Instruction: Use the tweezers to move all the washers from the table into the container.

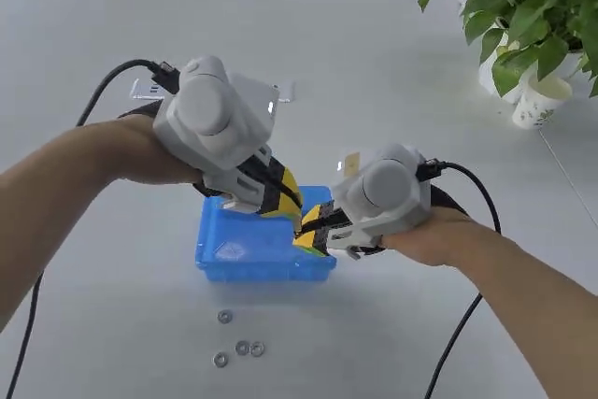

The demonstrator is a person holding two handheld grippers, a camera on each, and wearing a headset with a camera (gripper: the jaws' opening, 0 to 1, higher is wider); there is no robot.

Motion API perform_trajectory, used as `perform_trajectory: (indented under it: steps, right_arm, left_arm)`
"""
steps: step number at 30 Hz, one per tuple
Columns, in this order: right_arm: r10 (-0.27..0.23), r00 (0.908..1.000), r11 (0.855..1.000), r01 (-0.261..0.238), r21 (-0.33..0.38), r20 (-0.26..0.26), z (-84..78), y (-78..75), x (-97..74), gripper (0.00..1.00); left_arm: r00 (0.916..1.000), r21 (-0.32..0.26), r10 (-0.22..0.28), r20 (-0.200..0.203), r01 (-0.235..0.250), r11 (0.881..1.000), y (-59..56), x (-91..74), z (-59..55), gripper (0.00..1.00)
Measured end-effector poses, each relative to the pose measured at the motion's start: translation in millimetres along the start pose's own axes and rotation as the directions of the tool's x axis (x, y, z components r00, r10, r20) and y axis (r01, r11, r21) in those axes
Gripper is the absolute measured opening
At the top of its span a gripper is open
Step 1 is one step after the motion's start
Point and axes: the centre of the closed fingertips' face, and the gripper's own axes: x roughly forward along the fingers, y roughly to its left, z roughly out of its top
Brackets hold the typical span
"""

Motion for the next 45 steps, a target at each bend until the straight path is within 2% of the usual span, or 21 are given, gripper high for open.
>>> perform_trajectory:
  steps: [9, 20, 33, 45]
  right_arm:
    - [0.021, 0.9997, 1.0, -0.021, 0.013, -0.011, -12.6, -3.8, 11.2, 0.09]
    - [0.036, 0.9988, 0.999, -0.037, -0.031, -0.034, -15.1, -2.3, 19.0, 0.09]
    - [0.037, 0.9981, 0.997, -0.04, -0.06, -0.049, -15.5, -2.6, 19.8, 0.1]
    - [0.026, 0.9989, 0.998, -0.028, -0.06, -0.038, -11.9, -4.1, 16.2, 0.11]
  left_arm:
    - [0.9999, -0.017, -0.002, -0.011, 0.002, 1.0, 3.9, 12.0, -11.4, 0.06]
    - [0.9999, -0.032, -0.008, -0.014, 0.007, 0.999, 3.3, 16.1, -17.4, 0.06]
    - [1.0, -0.036, -0.005, -0.008, 0.005, 0.999, 3.8, 16.0, -17.5, 0.06]
    - [1.0, -0.038, -0.005, 0.001, 0.005, 0.999, 3.9, 12.2, -13.7, 0.06]
